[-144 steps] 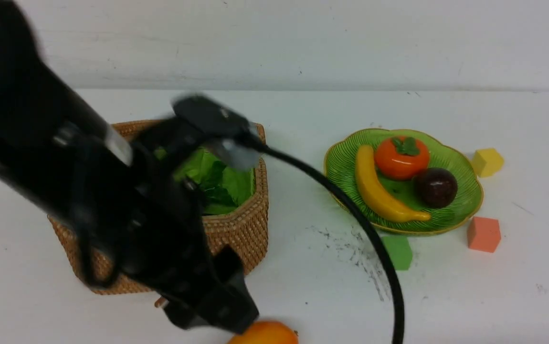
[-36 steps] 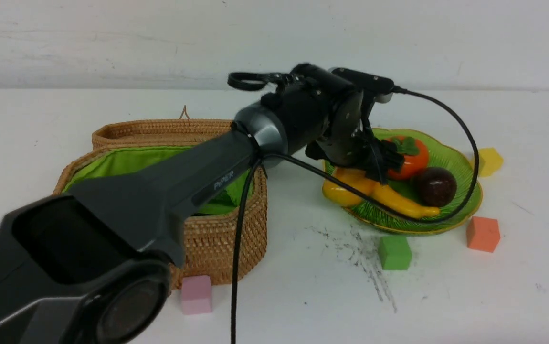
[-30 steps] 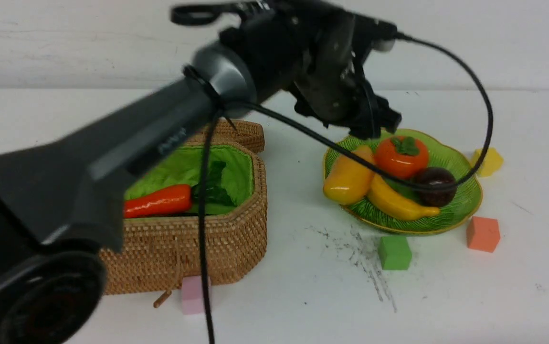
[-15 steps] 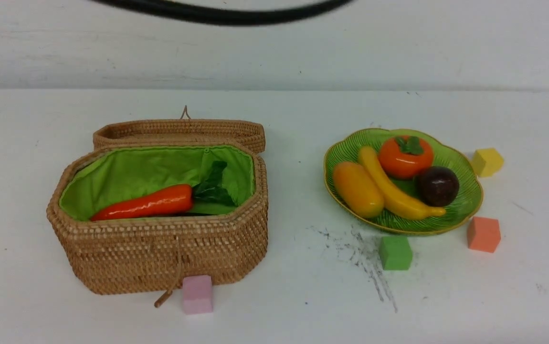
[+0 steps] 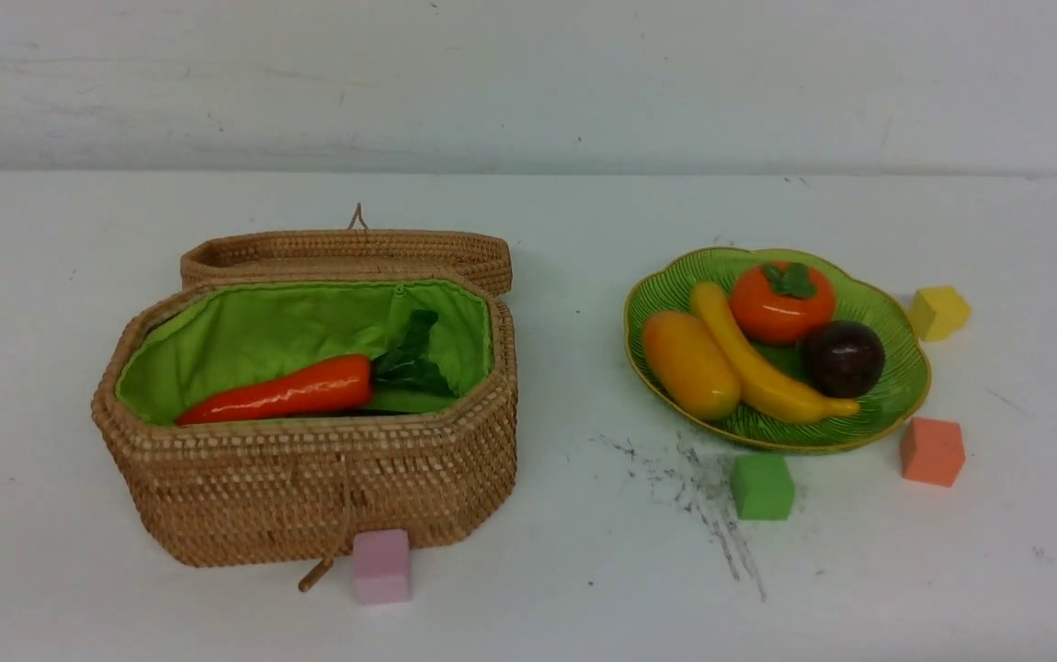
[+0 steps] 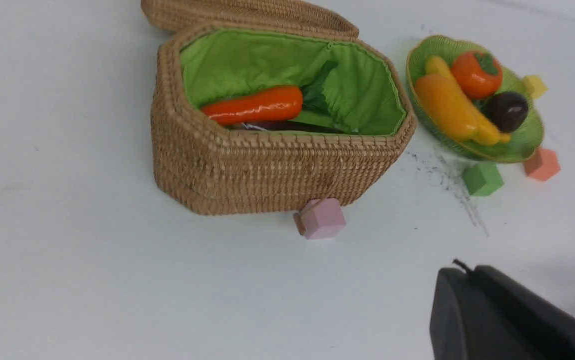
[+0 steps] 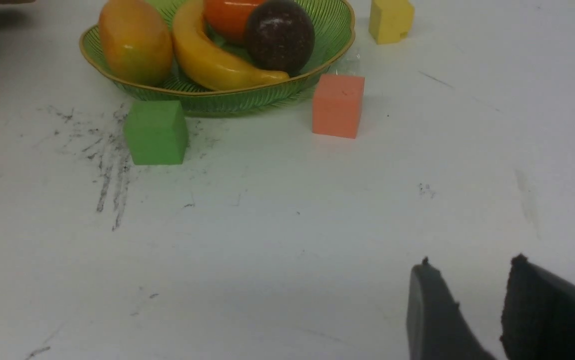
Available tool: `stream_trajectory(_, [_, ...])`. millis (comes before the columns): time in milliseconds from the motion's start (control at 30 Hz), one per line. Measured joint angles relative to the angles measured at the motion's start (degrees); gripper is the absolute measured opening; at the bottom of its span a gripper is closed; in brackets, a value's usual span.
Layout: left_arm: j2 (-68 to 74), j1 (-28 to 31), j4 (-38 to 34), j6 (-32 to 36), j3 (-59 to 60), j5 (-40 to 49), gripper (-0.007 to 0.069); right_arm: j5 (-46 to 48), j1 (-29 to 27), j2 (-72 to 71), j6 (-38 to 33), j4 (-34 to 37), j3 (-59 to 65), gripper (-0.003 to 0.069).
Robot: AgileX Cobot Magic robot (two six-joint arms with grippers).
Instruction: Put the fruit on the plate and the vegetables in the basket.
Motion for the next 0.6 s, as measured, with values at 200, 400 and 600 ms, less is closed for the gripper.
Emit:
stream_trajectory(200, [-13.1, 0.0, -1.14, -3.73, 5.06, -0.14, -0.0013, 0.0, 0.0, 0.0, 0.0, 0.0, 0.0, 0.0238])
stream_trajectory(400, [-12.59, 0.0, -5.84, 0.29, 5.37, -0.69, -0.0013, 0.0, 0.0, 0.0, 0.0, 0.0, 0.0, 0.0238])
stream_trajectory(600, [-12.15, 0.0, -6.86, 0.88, 5.44, -0.99, -0.0013, 0.0, 0.0, 0.0, 0.0, 0.0, 0.0, 0.0238])
